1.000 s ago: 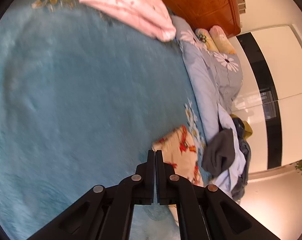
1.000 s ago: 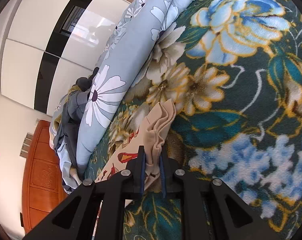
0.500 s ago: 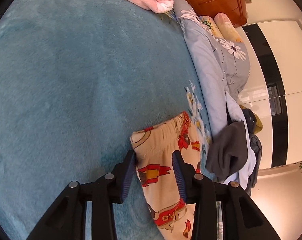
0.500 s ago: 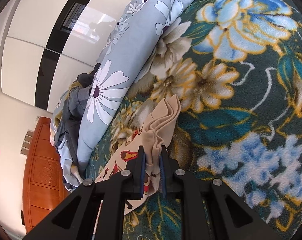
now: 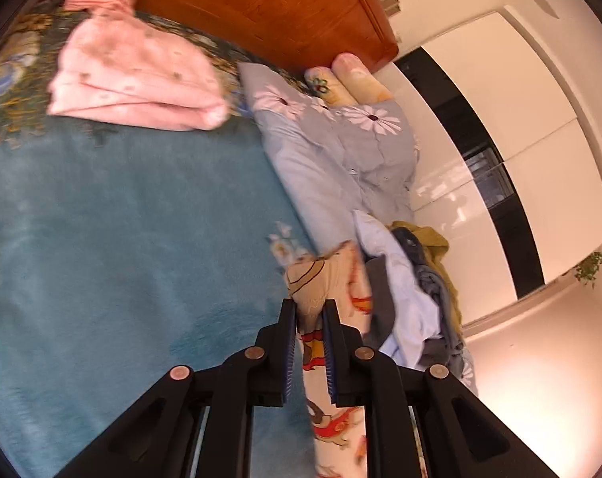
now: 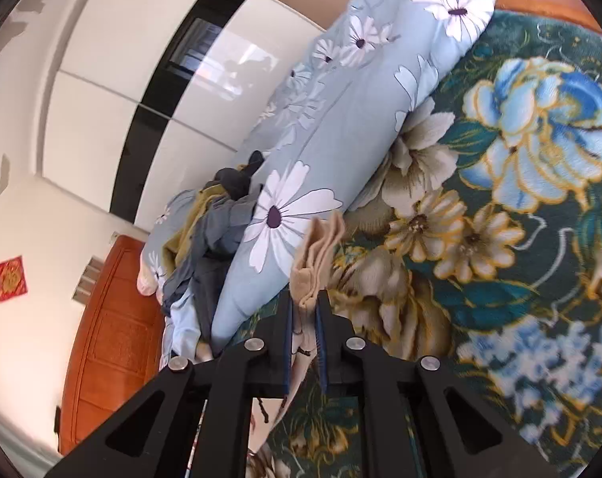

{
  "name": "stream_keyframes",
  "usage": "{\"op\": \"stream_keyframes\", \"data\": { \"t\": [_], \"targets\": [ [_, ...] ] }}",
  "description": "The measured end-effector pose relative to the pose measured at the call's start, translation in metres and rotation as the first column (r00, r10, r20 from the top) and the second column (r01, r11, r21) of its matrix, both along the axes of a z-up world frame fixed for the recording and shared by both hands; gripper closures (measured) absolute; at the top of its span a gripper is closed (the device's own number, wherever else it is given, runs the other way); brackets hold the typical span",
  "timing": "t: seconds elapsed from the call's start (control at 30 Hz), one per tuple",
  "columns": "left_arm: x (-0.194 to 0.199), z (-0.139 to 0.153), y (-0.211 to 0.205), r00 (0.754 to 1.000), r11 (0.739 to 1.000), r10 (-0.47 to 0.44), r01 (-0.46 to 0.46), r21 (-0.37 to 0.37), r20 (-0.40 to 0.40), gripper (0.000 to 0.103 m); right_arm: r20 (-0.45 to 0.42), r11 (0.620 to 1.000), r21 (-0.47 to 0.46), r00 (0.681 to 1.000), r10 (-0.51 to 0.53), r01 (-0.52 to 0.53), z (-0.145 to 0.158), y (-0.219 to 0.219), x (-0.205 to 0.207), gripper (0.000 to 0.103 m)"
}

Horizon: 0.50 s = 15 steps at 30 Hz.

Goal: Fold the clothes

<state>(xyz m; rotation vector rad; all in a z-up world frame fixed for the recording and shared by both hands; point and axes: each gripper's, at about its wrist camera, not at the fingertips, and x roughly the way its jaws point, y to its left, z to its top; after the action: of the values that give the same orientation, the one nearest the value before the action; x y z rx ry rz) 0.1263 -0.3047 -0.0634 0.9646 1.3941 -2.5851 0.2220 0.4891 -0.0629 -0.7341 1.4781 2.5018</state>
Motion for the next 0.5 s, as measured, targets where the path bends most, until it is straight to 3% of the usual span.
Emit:
{"op": "stream_keyframes", "data": {
  "t": [0.03,0.1,0.13,0.2,0.37,0.5],
  "targets": [
    [0.005,-0.015,-0.007,0.999,1.000,-0.003,0.003,-0.004,0.050,0.089,0.012,1.000,-0.005,1.000,-0.006,0.007,-0.007,-0.001,0.011,0.093],
    [0.016,-0.064,-0.026,0.982,0.996,0.019,-0.034,0.077,0.186,0.089,0.068,1.000,-0.025,0.998,-0.015,0.017,-0.029,0.000,0.028,0.093],
    [0.020,-0.084,-0.032,0.975,0.989,0.030,-0.060,0.133,0.220,0.089,0.113,0.999,-0.040,0.993,-0.015,0.020,-0.045,0.001,0.033,0.093],
    [0.026,-0.112,-0.036,0.960,0.982,0.050,-0.097,0.161,0.277,0.089,0.155,0.997,-0.073,0.988,-0.006,0.018,-0.067,0.000,0.037,0.093],
    [0.032,-0.111,-0.031,0.969,0.987,0.052,-0.086,0.135,0.242,0.089,0.164,0.999,-0.046,0.986,0.007,0.001,-0.067,-0.005,0.033,0.093],
    [0.030,-0.105,-0.032,0.965,0.994,0.023,-0.050,0.097,0.262,0.085,0.233,1.000,0.006,0.972,0.019,-0.021,-0.064,-0.006,0.035,0.093]
  ]
}}
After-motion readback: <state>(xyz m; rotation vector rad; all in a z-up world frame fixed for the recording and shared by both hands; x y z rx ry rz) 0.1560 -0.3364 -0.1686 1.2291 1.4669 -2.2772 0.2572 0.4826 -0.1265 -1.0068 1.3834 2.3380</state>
